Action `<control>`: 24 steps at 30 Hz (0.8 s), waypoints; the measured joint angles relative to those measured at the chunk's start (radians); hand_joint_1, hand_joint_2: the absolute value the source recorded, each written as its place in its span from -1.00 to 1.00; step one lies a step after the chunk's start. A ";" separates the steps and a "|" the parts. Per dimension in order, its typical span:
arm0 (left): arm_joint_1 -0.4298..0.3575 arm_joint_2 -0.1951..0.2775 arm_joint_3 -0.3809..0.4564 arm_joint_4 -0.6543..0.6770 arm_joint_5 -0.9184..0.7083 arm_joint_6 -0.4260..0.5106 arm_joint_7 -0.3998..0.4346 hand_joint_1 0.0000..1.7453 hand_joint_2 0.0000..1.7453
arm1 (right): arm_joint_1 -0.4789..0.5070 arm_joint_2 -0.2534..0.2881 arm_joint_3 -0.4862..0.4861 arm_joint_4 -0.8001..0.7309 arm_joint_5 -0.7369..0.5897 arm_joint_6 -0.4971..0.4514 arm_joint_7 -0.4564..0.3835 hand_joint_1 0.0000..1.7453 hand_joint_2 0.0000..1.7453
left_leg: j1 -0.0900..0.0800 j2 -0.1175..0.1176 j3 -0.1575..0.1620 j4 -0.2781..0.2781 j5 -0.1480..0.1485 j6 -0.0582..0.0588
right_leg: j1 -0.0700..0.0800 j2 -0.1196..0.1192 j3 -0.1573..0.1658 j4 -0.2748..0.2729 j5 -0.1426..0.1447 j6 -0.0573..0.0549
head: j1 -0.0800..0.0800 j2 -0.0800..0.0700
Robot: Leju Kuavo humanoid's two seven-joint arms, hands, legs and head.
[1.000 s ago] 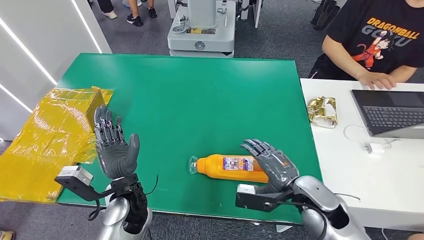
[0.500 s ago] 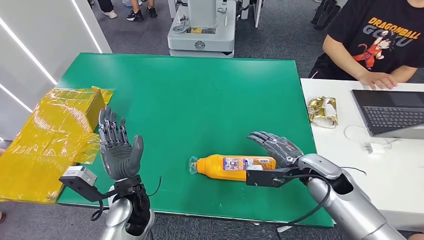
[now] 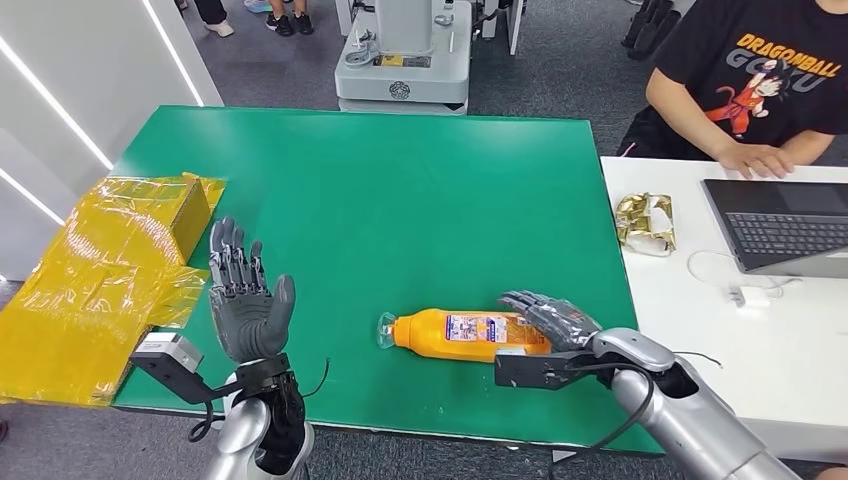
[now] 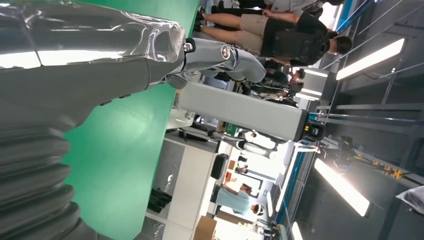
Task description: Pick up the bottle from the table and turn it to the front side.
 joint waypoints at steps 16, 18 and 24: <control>-0.049 0.012 -0.023 0.034 0.064 0.031 -0.014 -1.00 1.00 | -0.020 0.017 0.041 0.077 -0.076 -0.017 -0.054 0.32 1.00 | 0.000 0.000 0.000 0.000 0.000 0.000 | 0.000 0.000 0.000 0.000 0.000 0.000 | 0.000 0.000; -0.049 0.014 -0.024 0.036 0.065 0.032 -0.014 -1.00 1.00 | -0.018 0.020 0.043 0.085 -0.073 -0.040 -0.058 0.77 1.00 | 0.000 0.000 0.000 0.000 0.000 0.000 | 0.000 0.000 0.000 0.000 0.000 0.000 | 0.000 0.000; -0.046 0.018 -0.025 0.041 0.066 0.043 -0.018 -1.00 1.00 | 0.020 0.033 0.038 0.093 -0.045 -0.127 -0.072 0.89 1.00 | 0.000 0.000 0.001 0.000 0.000 0.000 | 0.000 0.000 0.001 0.000 0.000 0.000 | 0.000 0.000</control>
